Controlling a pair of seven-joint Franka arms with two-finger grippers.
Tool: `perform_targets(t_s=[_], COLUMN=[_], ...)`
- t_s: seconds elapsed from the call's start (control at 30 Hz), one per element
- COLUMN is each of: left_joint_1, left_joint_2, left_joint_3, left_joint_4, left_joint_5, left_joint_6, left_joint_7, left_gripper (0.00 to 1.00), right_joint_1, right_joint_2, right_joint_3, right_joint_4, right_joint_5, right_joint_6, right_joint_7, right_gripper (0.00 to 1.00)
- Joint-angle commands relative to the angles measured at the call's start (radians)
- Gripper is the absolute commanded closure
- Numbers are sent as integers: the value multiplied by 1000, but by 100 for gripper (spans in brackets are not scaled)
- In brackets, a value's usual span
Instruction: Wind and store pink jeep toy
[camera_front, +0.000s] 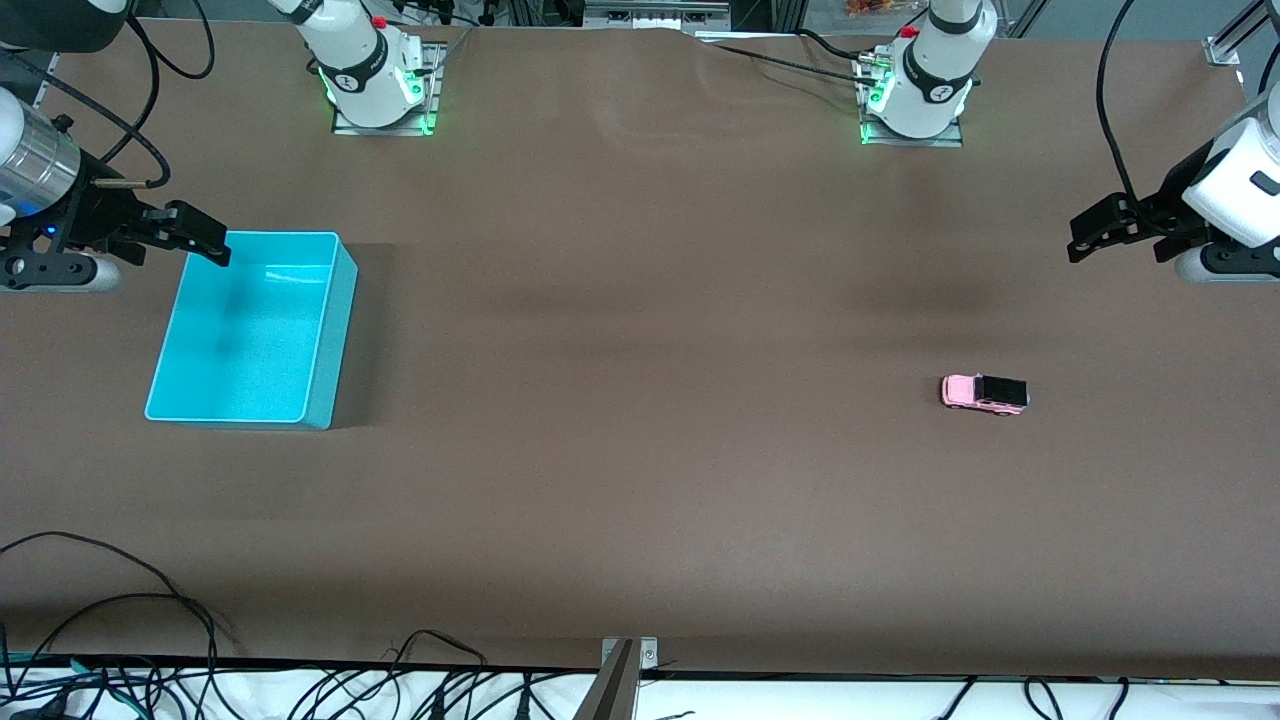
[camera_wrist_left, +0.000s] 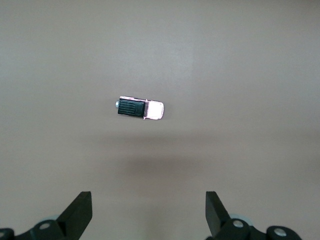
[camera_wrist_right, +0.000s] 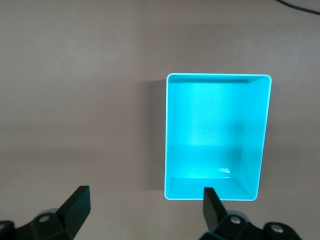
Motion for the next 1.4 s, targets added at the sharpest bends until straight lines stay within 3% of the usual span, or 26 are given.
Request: perform_targets(t_s=[0.0,1.37], left_joint_1=[1,3], left_joint_2=[-15,-12], left_joint_3=[0,2], left_joint_4=[-6,-6], left_joint_5=[-19,-19], left_joint_6=[-13,-31], left_joint_7=[31,26], left_gripper=[0,0], right_joint_1=[3,-2], right_joint_2=[0,1], right_joint_3=[-4,-7], right_joint_4=[22,19], right_joint_5=[-9,-3], right_joint_6=[-24,-26], right_joint_7=[-3,-3], right_gripper=[0,0])
